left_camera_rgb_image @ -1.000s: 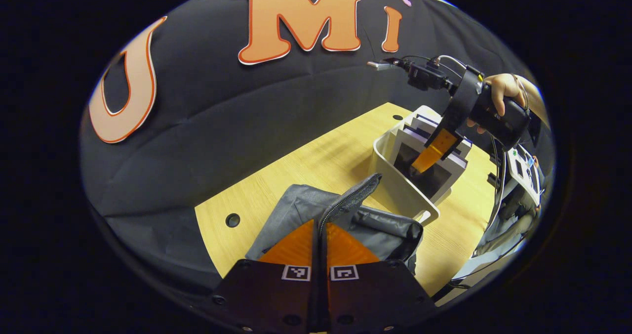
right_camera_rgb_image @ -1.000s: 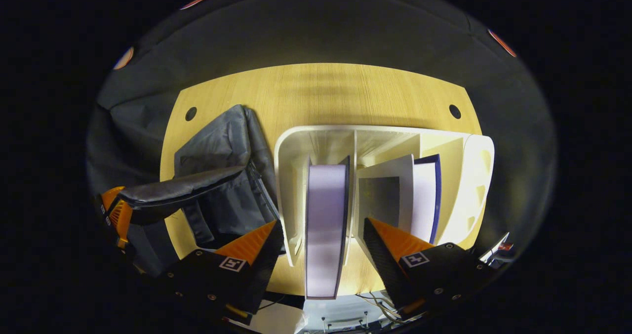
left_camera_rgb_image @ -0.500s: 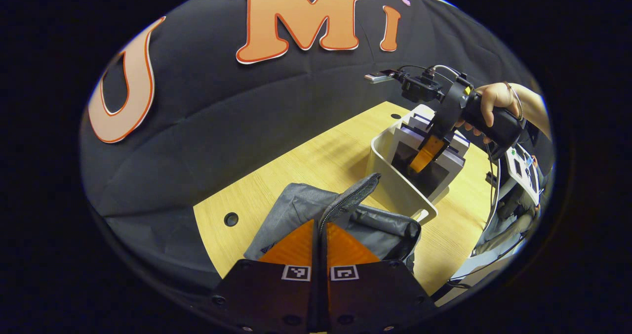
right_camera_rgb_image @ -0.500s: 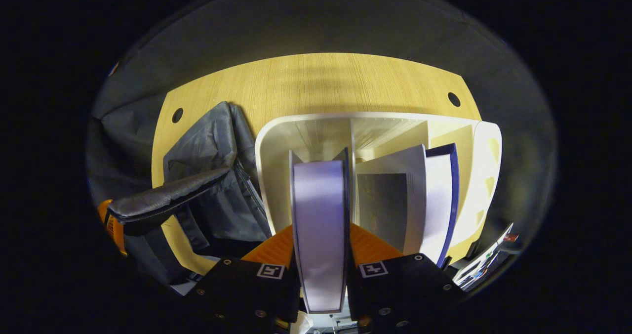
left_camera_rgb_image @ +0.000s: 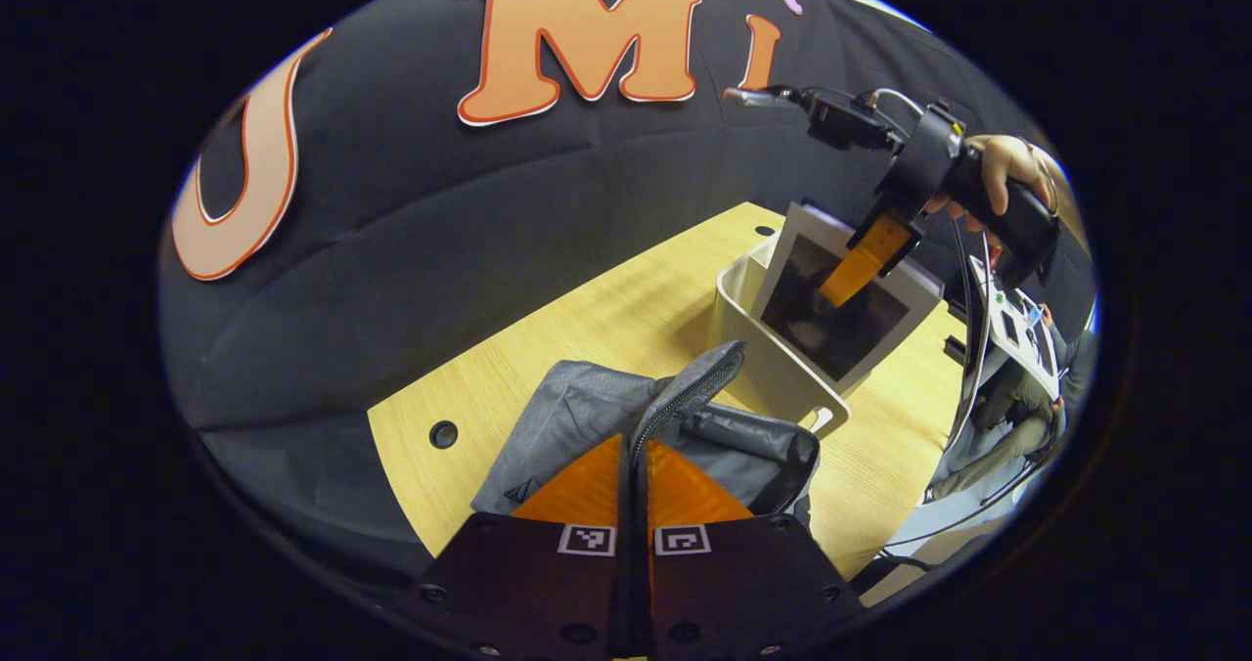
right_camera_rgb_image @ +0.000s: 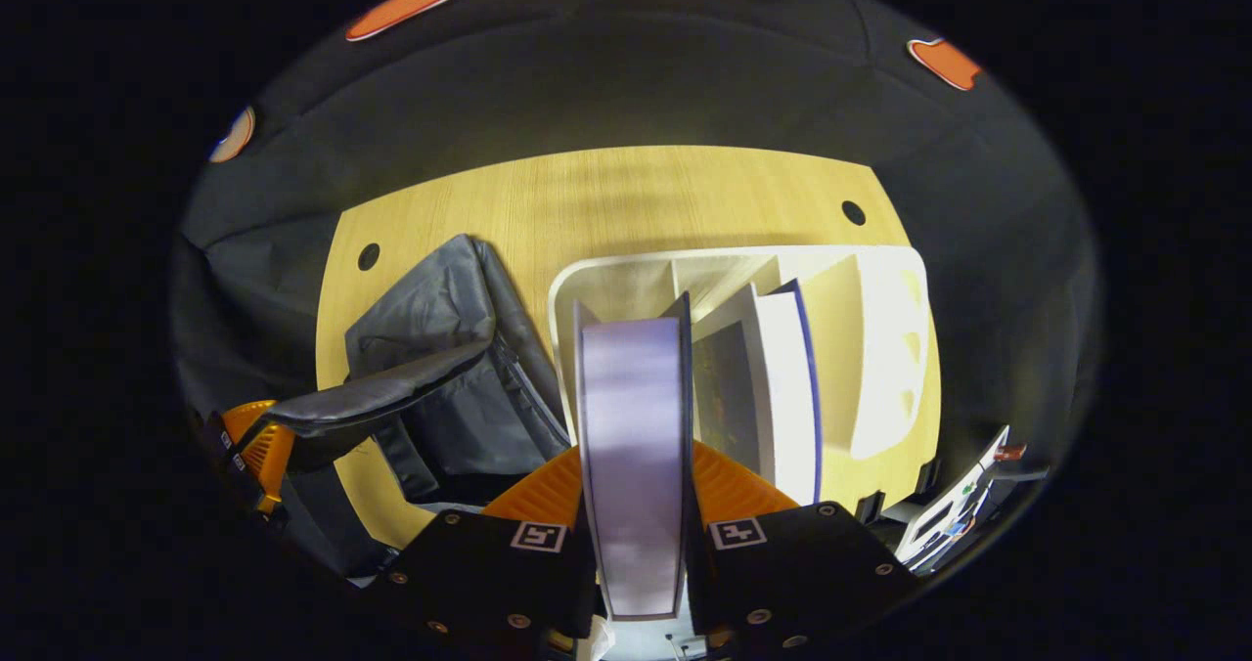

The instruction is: Open the schoolbag, grab two books from the bookshelf and put them into the schoolbag.

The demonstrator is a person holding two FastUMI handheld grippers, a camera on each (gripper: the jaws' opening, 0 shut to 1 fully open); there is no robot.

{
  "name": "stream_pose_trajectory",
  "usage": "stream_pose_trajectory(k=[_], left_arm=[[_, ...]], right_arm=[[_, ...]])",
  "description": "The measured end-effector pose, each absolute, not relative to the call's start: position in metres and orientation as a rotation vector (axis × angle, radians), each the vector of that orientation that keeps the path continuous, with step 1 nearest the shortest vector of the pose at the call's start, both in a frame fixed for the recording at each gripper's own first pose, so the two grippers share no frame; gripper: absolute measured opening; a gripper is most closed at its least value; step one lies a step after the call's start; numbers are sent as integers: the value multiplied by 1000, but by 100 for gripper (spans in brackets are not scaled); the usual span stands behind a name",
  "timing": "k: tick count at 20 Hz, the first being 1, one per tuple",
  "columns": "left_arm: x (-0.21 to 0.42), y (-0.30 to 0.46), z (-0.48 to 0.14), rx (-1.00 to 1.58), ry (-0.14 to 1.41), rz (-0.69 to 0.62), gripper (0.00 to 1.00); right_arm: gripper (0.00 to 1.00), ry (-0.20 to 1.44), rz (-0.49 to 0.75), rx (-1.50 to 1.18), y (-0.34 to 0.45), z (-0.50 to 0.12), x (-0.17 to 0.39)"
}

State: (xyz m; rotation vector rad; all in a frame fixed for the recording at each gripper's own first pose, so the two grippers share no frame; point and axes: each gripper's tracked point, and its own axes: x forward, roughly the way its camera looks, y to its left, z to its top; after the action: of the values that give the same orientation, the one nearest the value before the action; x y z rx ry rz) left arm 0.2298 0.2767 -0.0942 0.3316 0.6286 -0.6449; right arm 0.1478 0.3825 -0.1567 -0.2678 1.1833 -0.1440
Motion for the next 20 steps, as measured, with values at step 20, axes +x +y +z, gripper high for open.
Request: stream_pose_trajectory(k=[20], left_arm=[[237, 276, -90, 393, 598, -729, 1]], right_arm=[[38, 783, -64, 416, 436, -97, -10]])
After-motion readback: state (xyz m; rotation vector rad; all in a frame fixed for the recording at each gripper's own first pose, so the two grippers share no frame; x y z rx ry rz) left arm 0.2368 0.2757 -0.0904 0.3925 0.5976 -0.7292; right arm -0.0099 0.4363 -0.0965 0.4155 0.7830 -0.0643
